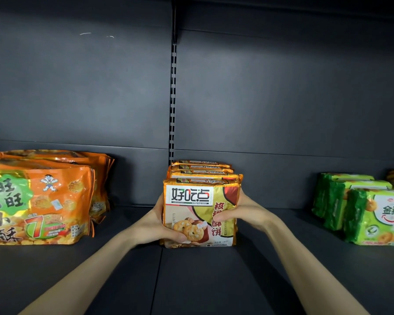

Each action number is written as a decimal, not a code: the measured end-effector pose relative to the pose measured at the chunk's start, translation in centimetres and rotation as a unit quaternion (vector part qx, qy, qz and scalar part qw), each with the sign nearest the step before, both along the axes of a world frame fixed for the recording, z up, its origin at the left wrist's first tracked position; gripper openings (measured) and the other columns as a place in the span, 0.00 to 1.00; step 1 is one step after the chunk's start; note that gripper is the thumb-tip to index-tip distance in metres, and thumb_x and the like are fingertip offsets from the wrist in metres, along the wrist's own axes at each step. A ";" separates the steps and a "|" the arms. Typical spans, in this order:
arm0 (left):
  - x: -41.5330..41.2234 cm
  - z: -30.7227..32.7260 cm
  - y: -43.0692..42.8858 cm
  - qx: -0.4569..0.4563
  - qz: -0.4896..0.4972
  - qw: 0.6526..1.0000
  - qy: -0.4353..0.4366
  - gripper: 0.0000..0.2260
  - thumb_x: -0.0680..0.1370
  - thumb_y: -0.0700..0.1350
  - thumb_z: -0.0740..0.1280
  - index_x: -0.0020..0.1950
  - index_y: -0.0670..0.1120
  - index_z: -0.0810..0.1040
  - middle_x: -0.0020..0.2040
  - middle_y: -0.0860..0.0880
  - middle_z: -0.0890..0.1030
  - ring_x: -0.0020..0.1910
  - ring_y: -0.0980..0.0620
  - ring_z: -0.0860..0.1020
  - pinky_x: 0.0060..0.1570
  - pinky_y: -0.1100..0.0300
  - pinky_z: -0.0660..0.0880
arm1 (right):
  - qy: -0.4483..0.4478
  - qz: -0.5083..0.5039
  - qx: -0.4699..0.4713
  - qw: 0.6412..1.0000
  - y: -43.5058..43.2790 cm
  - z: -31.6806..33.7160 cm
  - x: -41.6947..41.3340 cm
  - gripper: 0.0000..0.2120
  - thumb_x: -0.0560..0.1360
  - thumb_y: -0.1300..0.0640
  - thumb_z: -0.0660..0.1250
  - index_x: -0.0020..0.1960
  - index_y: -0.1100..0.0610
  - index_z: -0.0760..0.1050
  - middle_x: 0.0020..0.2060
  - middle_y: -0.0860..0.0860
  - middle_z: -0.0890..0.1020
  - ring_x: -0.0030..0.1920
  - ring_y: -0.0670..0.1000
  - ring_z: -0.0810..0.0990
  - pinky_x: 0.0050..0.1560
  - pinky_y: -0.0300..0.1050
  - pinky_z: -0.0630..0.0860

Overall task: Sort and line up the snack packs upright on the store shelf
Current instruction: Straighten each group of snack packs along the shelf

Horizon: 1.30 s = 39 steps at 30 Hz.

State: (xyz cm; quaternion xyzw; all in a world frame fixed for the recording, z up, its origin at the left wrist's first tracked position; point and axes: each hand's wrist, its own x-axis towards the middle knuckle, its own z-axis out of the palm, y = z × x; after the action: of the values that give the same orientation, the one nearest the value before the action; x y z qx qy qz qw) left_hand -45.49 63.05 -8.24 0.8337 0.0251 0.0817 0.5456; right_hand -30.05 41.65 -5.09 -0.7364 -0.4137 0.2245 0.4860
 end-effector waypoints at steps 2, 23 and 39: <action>-0.2 0.1 -0.1 -0.004 0.007 1.000 -0.002 0.43 0.63 0.37 0.79 0.70 0.55 0.59 0.58 0.53 0.80 0.56 0.61 0.78 0.48 0.68 0.77 | 0.000 0.001 0.003 1.000 0.2 0.1 -0.3 0.52 0.58 0.55 0.81 0.73 0.47 0.54 0.59 0.45 0.80 0.60 0.46 0.79 0.63 0.51 0.74; -0.7 -1.3 0.0 0.008 0.044 0.998 -0.041 0.34 0.65 0.42 0.78 0.65 0.58 0.65 0.55 0.56 0.81 0.56 0.61 0.79 0.51 0.65 0.78 | -0.032 -0.034 0.010 0.999 -0.2 -0.5 -0.9 0.41 0.64 0.57 0.78 0.70 0.47 0.59 0.57 0.44 0.81 0.56 0.43 0.81 0.48 0.38 0.78; -0.3 -1.8 -0.2 0.083 0.024 0.996 -0.029 0.41 0.66 0.52 0.78 0.71 0.54 0.58 0.64 0.55 0.74 0.57 0.64 0.77 0.51 0.70 0.76 | -0.046 -0.032 -0.035 0.998 -0.9 0.5 -2.6 0.35 0.70 0.55 0.73 0.71 0.47 0.59 0.58 0.43 0.80 0.56 0.42 0.80 0.50 0.37 0.77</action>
State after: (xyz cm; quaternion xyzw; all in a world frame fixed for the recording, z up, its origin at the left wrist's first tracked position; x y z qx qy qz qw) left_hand -45.83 62.81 -10.07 0.8725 0.0225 0.1208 0.4729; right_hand -32.65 40.74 -4.58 -0.7757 -0.4034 0.1891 0.4470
